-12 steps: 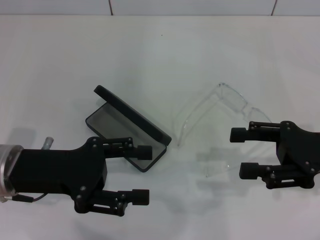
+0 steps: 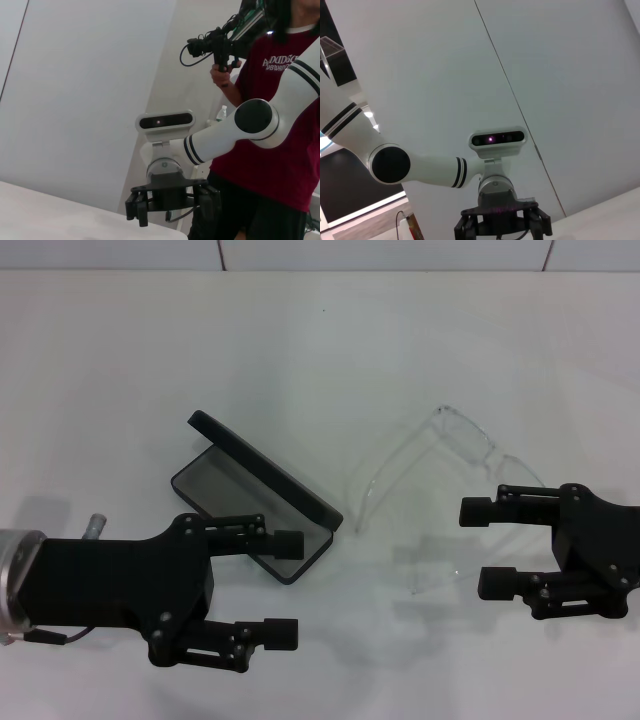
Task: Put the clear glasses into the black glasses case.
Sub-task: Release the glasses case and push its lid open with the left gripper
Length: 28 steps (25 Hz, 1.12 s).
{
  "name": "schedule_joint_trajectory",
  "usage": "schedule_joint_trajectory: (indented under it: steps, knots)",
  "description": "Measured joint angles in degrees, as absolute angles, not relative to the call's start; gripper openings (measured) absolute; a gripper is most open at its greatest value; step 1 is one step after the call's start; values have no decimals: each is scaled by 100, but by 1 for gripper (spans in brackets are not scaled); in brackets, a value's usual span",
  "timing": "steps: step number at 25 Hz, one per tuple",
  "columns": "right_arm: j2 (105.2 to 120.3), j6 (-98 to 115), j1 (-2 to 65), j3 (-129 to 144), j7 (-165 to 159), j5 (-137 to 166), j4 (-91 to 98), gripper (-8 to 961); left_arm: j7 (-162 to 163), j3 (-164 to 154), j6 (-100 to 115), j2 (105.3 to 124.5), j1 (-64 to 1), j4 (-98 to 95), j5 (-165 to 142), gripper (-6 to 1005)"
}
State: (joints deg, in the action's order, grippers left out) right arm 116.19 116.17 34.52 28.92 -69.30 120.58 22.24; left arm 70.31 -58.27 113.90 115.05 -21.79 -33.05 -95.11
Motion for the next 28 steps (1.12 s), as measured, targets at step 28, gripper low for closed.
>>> schedule_joint_trajectory:
  steps: [28]
  knots:
    - [11532, 11592, 2712, 2810, -6471, 10444, 2315, 739, 7128, -4891, 11370, 11709, -2057, -4238, -9256, 787]
